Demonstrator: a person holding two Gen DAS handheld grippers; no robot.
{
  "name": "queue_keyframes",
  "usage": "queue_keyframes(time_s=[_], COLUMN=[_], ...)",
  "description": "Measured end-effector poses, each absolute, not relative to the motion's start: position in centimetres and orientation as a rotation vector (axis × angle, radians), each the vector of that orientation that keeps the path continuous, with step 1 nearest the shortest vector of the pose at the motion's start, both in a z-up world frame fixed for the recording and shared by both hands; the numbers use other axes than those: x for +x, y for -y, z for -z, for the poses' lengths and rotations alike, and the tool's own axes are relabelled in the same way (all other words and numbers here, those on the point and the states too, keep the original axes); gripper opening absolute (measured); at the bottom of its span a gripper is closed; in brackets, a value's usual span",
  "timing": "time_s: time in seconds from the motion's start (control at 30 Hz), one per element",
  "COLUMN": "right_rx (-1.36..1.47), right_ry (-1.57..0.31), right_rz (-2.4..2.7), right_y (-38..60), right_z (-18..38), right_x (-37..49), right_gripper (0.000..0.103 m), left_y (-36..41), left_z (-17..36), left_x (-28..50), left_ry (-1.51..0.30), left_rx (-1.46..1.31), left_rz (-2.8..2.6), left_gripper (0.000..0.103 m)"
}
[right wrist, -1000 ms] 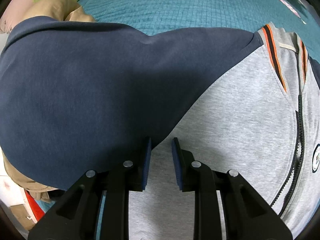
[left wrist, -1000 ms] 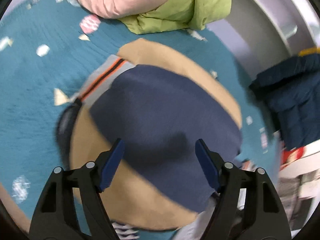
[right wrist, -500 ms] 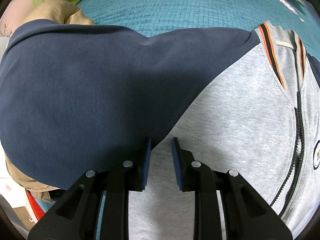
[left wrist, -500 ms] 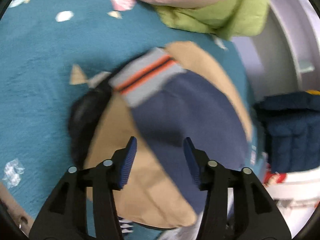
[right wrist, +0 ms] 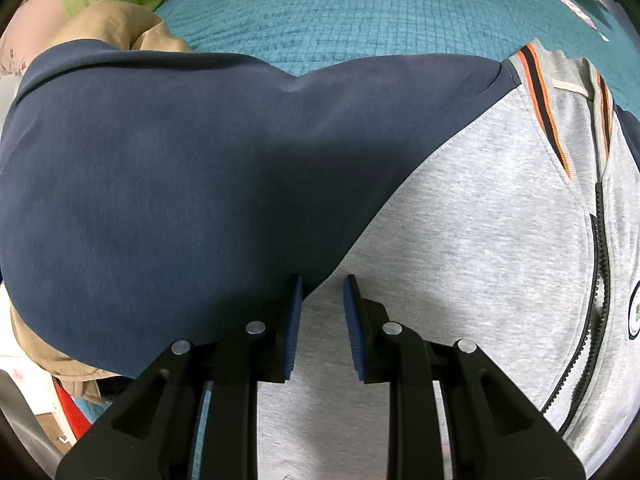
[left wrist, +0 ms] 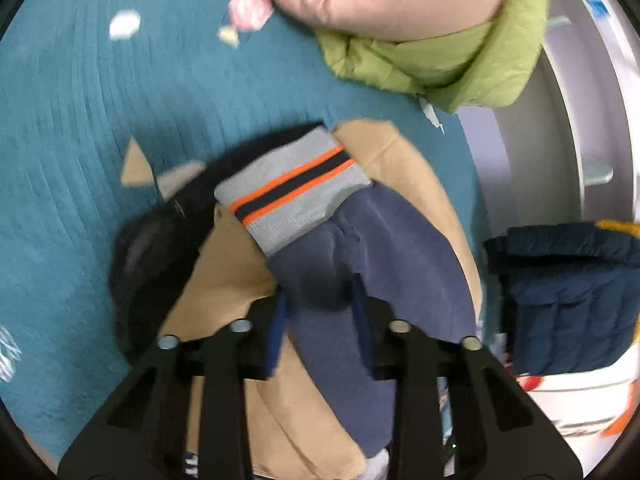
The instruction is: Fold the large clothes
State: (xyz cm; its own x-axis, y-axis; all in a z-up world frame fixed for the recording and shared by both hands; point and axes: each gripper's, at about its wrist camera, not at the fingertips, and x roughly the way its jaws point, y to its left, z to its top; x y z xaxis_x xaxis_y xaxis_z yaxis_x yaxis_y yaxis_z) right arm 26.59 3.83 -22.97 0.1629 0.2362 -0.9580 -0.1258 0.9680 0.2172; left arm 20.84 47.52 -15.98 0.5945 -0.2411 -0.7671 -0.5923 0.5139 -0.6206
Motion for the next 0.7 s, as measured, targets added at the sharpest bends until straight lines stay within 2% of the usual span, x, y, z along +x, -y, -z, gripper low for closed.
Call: queue_keyframes(time_s=[0.03, 0.07, 0.4, 0.7], right_rx=[0.093, 0.094, 0.207, 0.28], right_ry=[-1.383, -1.381, -1.353, -1.206], right_rz=[-0.256, -0.252, -0.274, -0.242], right_y=[-3.8, -3.7, -1.8, 3.5], right_z=[23.0, 23.0, 22.5, 16.5], right_x=[26.6, 26.5, 25.6, 22.2], right_gripper=[0.021, 0.021, 0.012, 0.012], left_y=[-47.3, -47.0, -40.8, -29.9], left_z=[15.5, 15.1, 6.1, -2.3], left_x=[20.8, 20.7, 19.4, 19.8], left_ry=[-0.944, -0.944, -0.789, -0.699], left_rx=[-1.015, -0.985, -0.731, -0.512], left_rz=[-0.265, -0.284, -0.251, -0.108], left_gripper=[0.011, 0.009, 0.003, 0.003])
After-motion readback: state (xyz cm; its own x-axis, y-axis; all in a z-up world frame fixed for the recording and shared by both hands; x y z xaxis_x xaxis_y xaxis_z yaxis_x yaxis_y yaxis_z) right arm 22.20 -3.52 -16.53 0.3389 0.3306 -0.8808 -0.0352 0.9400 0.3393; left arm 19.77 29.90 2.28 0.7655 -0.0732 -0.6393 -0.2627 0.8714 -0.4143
